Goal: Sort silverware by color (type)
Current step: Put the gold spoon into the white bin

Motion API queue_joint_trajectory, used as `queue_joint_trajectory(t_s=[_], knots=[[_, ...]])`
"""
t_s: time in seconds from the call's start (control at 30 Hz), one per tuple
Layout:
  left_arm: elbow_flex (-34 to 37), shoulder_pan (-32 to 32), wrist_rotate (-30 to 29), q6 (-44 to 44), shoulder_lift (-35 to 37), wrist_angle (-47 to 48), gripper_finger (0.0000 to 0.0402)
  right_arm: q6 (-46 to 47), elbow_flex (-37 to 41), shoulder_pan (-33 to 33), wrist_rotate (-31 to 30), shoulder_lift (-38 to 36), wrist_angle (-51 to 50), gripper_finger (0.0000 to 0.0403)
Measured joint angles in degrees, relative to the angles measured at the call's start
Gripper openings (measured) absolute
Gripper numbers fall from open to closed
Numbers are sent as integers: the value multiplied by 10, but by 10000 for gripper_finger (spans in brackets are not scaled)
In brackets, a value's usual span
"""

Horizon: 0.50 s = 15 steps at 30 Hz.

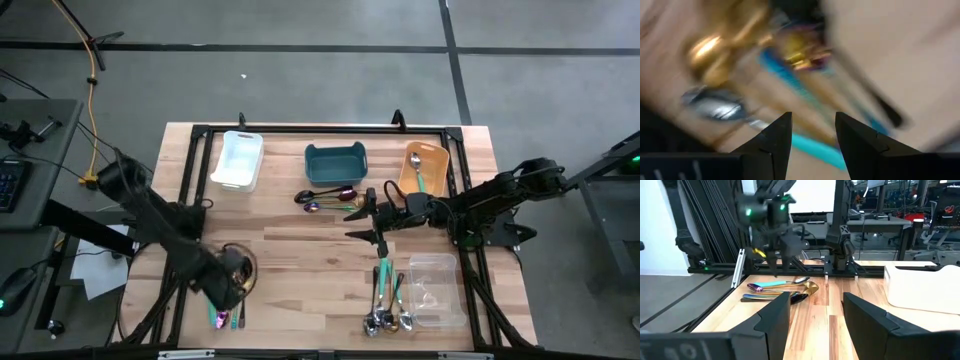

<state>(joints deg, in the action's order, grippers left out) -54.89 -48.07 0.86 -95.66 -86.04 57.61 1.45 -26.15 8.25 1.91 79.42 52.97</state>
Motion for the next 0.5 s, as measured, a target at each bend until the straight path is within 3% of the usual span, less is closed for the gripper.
queue_joint_trajectory(t_s=[0.2, 0.5], knots=[[0, -31, 4, -133, -71, 54, 145, 0, 0, 0, 0, 0, 0, 177], [6, -4, -17, -148, -97, 49, 145, 0, 0, 0, 0, 0, 0, 177]])
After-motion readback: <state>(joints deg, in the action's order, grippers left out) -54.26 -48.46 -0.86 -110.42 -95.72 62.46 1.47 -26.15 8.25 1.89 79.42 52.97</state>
